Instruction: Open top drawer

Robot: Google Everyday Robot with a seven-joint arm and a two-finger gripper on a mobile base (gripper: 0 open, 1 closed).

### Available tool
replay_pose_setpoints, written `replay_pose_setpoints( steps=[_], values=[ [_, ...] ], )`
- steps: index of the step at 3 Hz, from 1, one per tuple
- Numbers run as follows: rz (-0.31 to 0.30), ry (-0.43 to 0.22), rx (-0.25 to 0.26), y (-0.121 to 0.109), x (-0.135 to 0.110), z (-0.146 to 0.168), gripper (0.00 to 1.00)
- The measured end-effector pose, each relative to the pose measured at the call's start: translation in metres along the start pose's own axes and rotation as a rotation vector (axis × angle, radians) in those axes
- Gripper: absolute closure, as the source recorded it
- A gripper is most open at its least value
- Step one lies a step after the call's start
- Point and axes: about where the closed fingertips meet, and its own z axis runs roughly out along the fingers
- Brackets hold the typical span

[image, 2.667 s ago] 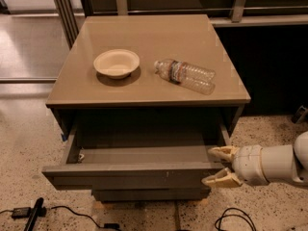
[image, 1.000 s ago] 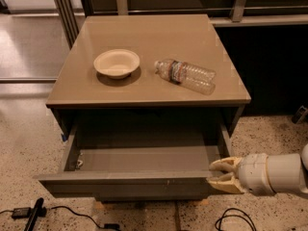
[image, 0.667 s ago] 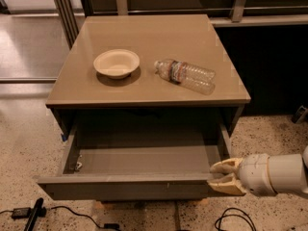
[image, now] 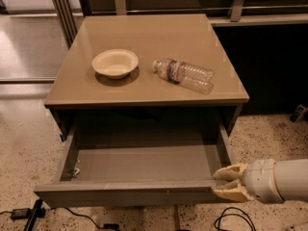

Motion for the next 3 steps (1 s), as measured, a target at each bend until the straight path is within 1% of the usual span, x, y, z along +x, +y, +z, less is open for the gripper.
replay_pose_setpoints(
  steps=[1, 2, 3],
  values=[
    [0.000, 0.000, 0.000, 0.0002, -0.0018, -0.0013, 1.00],
    [0.004, 0.006, -0.006, 0.0041, 0.0052, -0.0045, 1.00],
    [0.004, 0.006, -0.006, 0.0051, 0.0025, -0.0050, 0.74]
  ],
)
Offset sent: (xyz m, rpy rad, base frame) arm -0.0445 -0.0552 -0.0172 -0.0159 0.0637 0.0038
